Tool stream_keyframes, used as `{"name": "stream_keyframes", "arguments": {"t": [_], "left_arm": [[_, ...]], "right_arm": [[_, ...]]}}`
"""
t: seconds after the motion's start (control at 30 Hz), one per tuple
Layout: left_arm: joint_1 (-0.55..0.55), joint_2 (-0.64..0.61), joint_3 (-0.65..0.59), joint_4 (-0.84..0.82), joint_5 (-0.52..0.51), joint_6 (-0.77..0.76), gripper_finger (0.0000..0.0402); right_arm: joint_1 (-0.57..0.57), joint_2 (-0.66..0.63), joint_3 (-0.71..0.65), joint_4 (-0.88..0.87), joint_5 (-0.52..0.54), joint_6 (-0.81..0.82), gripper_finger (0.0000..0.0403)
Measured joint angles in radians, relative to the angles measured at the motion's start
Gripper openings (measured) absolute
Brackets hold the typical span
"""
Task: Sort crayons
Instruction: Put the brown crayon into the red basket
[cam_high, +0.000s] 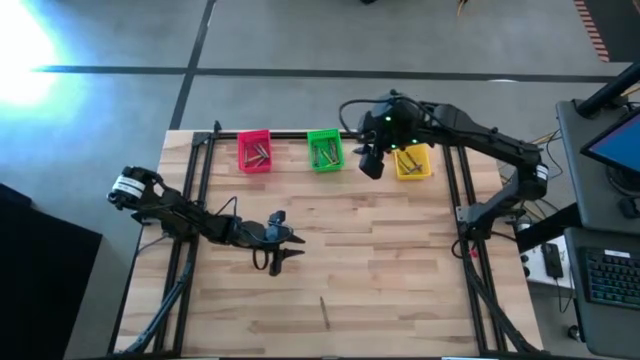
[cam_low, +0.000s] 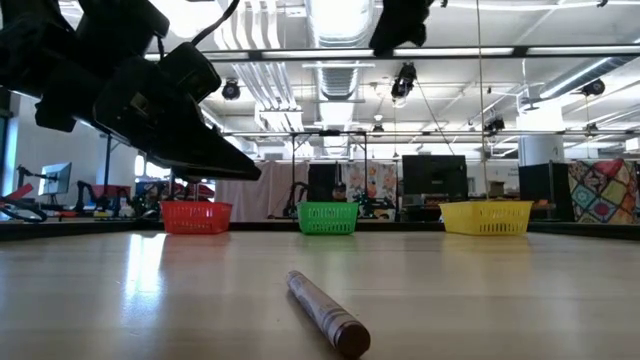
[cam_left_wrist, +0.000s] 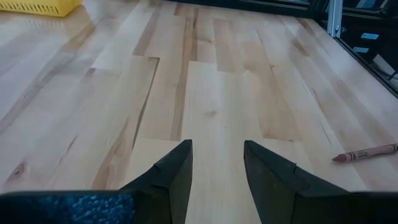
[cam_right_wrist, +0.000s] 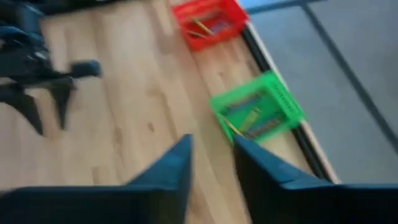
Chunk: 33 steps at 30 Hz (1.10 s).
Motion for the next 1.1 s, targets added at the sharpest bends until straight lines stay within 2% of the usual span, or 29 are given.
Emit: {"name": "stream_keyframes", "arguments": {"t": [0.1, 0.2, 0.3, 0.5, 0.57, 0.63, 0.7, 0.77, 0.87, 0.93, 1.0, 1.1], "left_arm": [[0.000, 0.000, 0.000, 0.000, 0.001, 0.000, 0.0127], [0.000, 0.000, 0.000, 0.000, 0.001, 0.000, 0.0127], [-0.001, 0.000, 0.000, 0.000, 0.002, 0.000, 0.0127], [-0.001, 0.000, 0.000, 0.000, 0.002, 0.000, 0.0127], [-0.001, 0.000, 0.000, 0.000, 0.002, 0.000, 0.0127], [-0.001, 0.000, 0.000, 0.000, 0.002, 0.000, 0.0127], [-0.001, 0.000, 0.000, 0.000, 0.002, 0.000, 0.0127], [-0.001, 0.000, 0.000, 0.000, 0.002, 0.000, 0.0127], [-0.001, 0.000, 0.000, -0.001, 0.002, 0.000, 0.0127], [-0.001, 0.000, 0.000, -0.001, 0.002, 0.000, 0.0127], [-0.001, 0.000, 0.000, -0.001, 0.002, 0.000, 0.0127], [-0.001, 0.000, 0.000, -0.003, 0.003, 0.000, 0.0127]], "right_arm": [[0.001, 0.016, 0.010, 0.032, -0.084, 0.012, 0.0047], [0.001, 0.028, 0.036, 0.011, -0.143, 0.005, 0.0028], [-0.006, 0.046, 0.053, -0.062, -0.174, 0.001, 0.0066], [-0.006, 0.061, 0.052, -0.112, -0.149, -0.004, 0.0207], [-0.006, 0.066, 0.052, -0.128, -0.103, -0.005, 0.0240], [-0.008, 0.072, 0.051, -0.145, -0.044, 0.006, 0.0249], [-0.017, 0.072, 0.051, -0.146, -0.033, 0.004, 0.0232], [-0.025, 0.070, 0.051, -0.136, -0.042, 0.003, 0.0192], [-0.050, 0.069, 0.051, -0.129, -0.169, 0.013, 0.0123], [-0.061, 0.070, 0.051, -0.129, -0.215, 0.036, 0.0097], [-0.062, 0.069, 0.043, -0.131, -0.228, 0.039, 0.0093], [-0.060, 0.071, 0.026, -0.157, -0.229, 0.039, 0.0118]]}}
